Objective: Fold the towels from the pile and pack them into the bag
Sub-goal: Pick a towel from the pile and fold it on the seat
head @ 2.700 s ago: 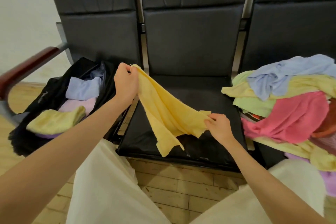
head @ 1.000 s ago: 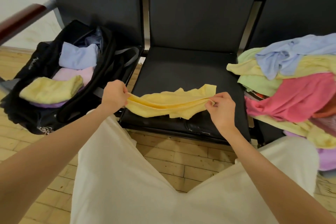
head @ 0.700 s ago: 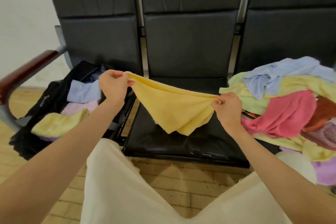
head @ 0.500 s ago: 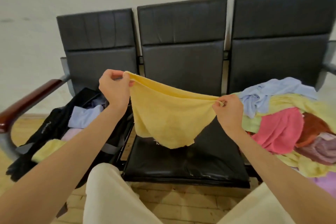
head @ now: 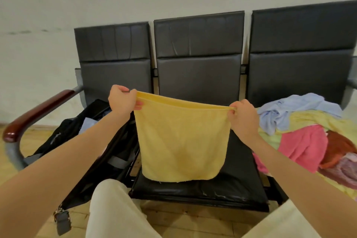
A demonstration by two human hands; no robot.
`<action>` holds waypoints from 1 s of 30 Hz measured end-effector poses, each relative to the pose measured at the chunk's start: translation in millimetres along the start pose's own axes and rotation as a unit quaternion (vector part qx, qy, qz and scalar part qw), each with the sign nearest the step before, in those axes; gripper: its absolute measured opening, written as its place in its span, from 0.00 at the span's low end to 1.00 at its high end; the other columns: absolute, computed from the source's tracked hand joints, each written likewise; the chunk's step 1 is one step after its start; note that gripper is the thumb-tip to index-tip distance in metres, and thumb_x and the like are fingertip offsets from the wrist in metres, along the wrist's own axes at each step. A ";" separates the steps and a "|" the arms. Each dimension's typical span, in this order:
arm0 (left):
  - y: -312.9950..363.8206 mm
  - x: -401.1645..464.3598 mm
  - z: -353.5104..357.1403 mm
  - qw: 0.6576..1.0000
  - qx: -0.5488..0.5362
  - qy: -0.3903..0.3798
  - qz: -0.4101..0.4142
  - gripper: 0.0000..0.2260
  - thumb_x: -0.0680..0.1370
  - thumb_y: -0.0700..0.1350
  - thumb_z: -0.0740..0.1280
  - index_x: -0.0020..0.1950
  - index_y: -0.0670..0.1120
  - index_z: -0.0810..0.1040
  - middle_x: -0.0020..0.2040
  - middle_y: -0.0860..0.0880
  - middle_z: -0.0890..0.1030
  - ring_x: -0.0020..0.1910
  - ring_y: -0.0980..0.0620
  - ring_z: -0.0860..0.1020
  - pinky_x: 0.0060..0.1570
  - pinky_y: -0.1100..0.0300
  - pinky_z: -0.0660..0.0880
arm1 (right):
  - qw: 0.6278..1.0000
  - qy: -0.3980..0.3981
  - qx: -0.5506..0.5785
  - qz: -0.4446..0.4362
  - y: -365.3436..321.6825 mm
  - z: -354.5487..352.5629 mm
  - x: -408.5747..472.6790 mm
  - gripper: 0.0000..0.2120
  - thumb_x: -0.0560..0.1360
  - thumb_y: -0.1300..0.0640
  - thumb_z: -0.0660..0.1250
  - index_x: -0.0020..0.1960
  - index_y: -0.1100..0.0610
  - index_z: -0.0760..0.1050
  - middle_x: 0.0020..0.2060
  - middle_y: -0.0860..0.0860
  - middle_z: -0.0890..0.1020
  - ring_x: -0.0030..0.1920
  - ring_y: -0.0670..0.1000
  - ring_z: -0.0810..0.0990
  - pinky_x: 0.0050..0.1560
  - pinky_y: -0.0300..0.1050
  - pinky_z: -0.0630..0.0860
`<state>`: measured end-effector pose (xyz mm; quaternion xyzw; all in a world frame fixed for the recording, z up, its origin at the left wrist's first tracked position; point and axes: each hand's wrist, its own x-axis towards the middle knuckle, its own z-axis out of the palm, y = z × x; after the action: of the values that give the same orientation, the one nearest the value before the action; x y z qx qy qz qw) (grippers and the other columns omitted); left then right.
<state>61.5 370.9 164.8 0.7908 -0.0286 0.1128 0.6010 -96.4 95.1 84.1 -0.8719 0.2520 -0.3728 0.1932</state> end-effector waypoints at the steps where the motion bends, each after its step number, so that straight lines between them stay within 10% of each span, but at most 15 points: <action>1: -3.8 4.4 2.9 0.999 0.024 -0.028 -0.020 0.07 0.79 0.39 0.63 0.55 0.43 0.68 0.45 0.46 0.74 0.31 0.44 0.82 0.34 0.52 0.81 | 1.000 -0.012 0.008 0.019 2.5 4.3 3.5 0.10 0.76 0.62 0.59 0.38 0.58 0.76 0.38 0.54 0.73 0.35 0.48 0.69 0.31 0.37 0.58; 5: -5.9 24.3 24.8 0.978 0.165 -0.121 -0.039 0.14 0.80 0.40 0.60 0.60 0.31 0.69 0.39 0.45 0.72 0.44 0.36 0.82 0.51 0.42 0.79 | 0.991 -0.026 0.078 0.102 5.1 15.8 31.3 0.08 0.74 0.68 0.61 0.40 0.65 0.78 0.36 0.59 0.79 0.39 0.58 0.78 0.38 0.50 0.75; 11: 19.9 58.5 70.3 0.979 0.146 -0.136 0.044 0.08 0.81 0.38 0.58 0.58 0.38 0.70 0.55 0.40 0.77 0.51 0.42 0.78 0.51 0.50 0.77 | 0.979 0.011 0.147 0.138 8.3 23.7 99.6 0.06 0.77 0.66 0.61 0.52 0.65 0.75 0.48 0.59 0.79 0.49 0.55 0.78 0.43 0.40 0.71; 18: 22.3 56.3 99.9 0.968 0.163 -0.107 0.156 0.11 0.82 0.40 0.55 0.60 0.36 0.71 0.53 0.43 0.74 0.49 0.50 0.70 0.47 0.60 0.66 | 0.973 0.102 0.194 0.079 15.2 14.6 118.8 0.07 0.79 0.67 0.58 0.50 0.66 0.74 0.42 0.54 0.76 0.36 0.41 0.70 0.36 0.21 0.66; 26: -82.6 31.6 106.3 0.949 0.252 -0.165 0.097 0.11 0.81 0.37 0.56 0.60 0.35 0.73 0.57 0.37 0.77 0.57 0.41 0.75 0.51 0.54 0.70 | 0.988 -0.009 0.128 0.086 54.1 61.3 37.7 0.08 0.78 0.67 0.57 0.50 0.63 0.74 0.41 0.53 0.76 0.42 0.50 0.74 0.35 0.31 0.65; 30: -154.1 3.9 96.8 0.870 0.403 -0.271 0.082 0.12 0.81 0.35 0.56 0.61 0.33 0.73 0.59 0.37 0.77 0.59 0.39 0.75 0.57 0.51 0.71 | 0.983 -0.100 0.087 0.128 64.2 83.6 -32.7 0.08 0.78 0.68 0.57 0.52 0.67 0.75 0.47 0.60 0.79 0.48 0.56 0.77 0.45 0.37 0.67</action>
<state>107.1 321.2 -4.2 0.9585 -0.2075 -0.0551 0.1877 -72.4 75.4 -21.7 -0.8451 0.3075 -0.2767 0.3387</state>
